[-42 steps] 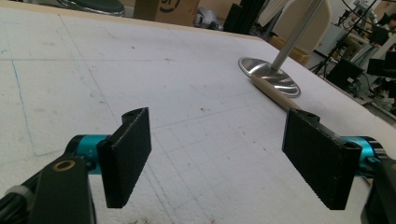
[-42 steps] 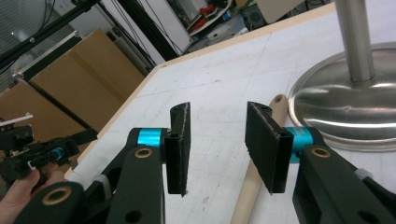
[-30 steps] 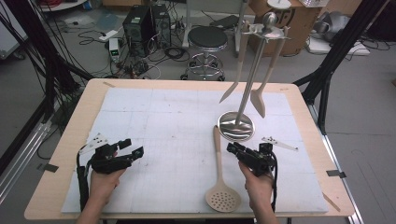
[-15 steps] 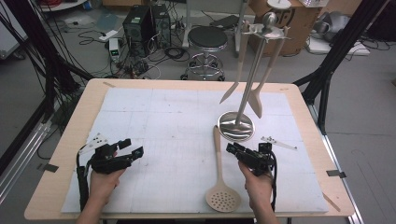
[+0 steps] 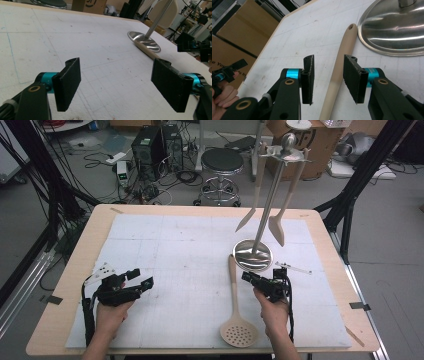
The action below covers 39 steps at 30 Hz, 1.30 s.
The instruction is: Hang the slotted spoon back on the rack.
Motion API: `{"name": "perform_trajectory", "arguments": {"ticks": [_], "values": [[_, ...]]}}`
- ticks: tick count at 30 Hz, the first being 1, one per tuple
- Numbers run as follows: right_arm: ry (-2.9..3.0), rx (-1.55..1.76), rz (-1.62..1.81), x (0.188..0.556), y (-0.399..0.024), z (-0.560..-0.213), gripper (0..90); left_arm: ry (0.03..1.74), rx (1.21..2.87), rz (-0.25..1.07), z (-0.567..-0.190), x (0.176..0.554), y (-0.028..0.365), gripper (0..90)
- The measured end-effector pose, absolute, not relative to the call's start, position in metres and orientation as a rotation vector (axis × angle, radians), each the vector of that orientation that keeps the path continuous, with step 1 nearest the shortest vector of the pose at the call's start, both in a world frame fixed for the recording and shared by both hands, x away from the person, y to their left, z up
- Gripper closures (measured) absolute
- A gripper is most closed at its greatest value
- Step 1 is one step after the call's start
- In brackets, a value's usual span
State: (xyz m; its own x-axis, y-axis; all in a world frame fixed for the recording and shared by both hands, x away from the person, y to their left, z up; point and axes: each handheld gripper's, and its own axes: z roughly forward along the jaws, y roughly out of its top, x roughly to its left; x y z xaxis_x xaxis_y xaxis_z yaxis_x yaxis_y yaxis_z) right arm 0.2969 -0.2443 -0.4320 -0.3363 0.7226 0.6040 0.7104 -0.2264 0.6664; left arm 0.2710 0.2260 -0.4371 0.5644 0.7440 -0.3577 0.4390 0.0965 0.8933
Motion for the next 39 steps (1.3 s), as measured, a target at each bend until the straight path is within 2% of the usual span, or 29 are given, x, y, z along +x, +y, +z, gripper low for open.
{"name": "perform_trajectory", "arguments": {"ticks": [15,39], "values": [[2.135,2.01,1.588,0.301,-0.237,-0.443,59.1,1.042,1.536,0.3,-0.437,0.27,0.226,24.5],[2.285,2.077,1.465,0.298,-0.225,-0.457,58.8,1.04,1.53,0.301,-0.436,0.27,0.227,24.5]]}}
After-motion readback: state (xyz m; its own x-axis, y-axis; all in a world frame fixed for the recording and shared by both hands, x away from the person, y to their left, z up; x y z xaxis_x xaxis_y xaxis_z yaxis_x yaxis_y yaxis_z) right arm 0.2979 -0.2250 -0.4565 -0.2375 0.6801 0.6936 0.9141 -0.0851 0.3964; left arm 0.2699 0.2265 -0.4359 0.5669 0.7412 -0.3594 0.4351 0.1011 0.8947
